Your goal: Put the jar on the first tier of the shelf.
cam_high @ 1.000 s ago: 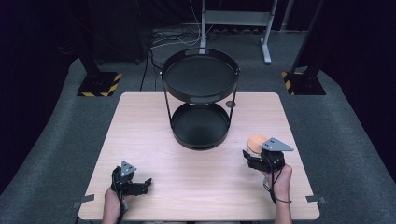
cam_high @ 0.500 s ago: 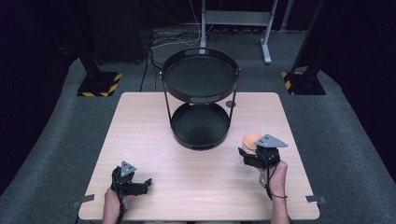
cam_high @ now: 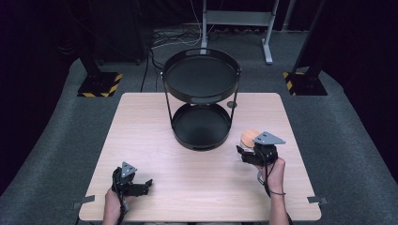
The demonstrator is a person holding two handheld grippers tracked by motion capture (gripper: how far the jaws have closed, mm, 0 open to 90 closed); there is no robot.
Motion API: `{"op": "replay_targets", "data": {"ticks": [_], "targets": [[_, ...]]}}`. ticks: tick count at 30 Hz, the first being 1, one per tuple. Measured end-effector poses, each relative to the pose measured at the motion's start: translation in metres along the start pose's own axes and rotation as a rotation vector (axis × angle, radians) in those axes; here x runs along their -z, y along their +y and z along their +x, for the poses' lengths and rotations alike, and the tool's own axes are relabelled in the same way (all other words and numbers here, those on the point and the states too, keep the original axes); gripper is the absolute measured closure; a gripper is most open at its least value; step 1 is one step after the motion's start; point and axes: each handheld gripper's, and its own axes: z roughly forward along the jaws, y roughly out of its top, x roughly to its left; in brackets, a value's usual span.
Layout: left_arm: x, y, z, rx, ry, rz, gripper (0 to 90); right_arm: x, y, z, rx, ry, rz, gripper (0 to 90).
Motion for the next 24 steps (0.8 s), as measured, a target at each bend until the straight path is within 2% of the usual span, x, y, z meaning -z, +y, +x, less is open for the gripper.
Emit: {"op": "replay_targets", "data": {"ticks": [24], "targets": [[0.0, 0.0, 0.0, 0.0, 0.0, 0.0, 3.2, -0.016, 0.013, 0.004, 0.016, 0.024, -0.008, 25.8]]}}
